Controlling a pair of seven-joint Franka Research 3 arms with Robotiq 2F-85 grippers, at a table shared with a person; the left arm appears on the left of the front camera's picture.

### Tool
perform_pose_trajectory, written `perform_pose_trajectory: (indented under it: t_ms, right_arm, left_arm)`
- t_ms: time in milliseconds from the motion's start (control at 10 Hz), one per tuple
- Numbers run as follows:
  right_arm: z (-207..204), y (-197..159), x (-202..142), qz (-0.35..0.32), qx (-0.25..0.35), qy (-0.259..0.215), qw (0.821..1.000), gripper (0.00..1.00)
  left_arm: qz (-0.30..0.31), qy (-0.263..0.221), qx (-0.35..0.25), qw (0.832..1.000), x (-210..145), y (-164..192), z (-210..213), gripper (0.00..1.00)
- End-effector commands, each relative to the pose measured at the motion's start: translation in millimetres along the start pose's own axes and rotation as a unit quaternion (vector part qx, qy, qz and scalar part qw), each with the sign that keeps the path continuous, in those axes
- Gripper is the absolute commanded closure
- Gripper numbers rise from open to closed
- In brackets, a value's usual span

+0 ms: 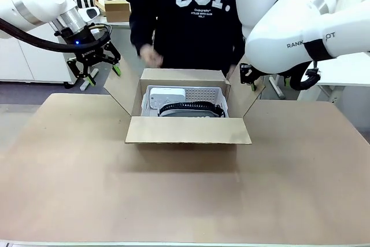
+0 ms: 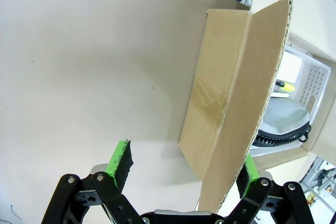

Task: Pack the gift set into the box.
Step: Lift both hands away from the flaps of the Package Box.

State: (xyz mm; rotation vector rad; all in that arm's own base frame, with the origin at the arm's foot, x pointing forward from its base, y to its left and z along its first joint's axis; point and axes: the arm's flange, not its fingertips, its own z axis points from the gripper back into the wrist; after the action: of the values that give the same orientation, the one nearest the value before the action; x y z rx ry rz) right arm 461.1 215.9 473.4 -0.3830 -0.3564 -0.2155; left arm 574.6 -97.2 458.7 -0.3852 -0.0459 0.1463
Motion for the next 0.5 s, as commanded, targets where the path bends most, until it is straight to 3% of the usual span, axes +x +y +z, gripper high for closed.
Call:
perform_pose_trajectory:
  t_ms: [0, 400]
  right_arm:
    - [1.2, -1.1, 2.5, -0.001, 0.001, -0.001, 1.000, 0.00]
    - [1.2, -1.1, 2.5, -0.001, 0.001, -0.001, 1.000, 0.00]
  left_arm:
    - [0.007, -0.006, 0.011, 1.000, -1.7, -0.7, 1.5, 0.00]
    - [0.007, -0.006, 0.011, 1.000, -1.7, -0.7, 1.5, 0.00]
